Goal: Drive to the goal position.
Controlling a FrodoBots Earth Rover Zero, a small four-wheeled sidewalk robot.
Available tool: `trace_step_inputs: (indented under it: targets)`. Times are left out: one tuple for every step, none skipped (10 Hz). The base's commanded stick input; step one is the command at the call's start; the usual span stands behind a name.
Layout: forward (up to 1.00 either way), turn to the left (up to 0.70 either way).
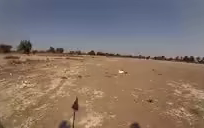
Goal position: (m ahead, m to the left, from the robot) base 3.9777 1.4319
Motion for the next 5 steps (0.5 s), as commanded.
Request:
trace_step_inputs:
  targets:
    - [0.5, 0.0]
    - [0.5, 0.0]
    - [0.5, 0.0]
    - [0.5, 0.0]
    - [0.5, 0.0]
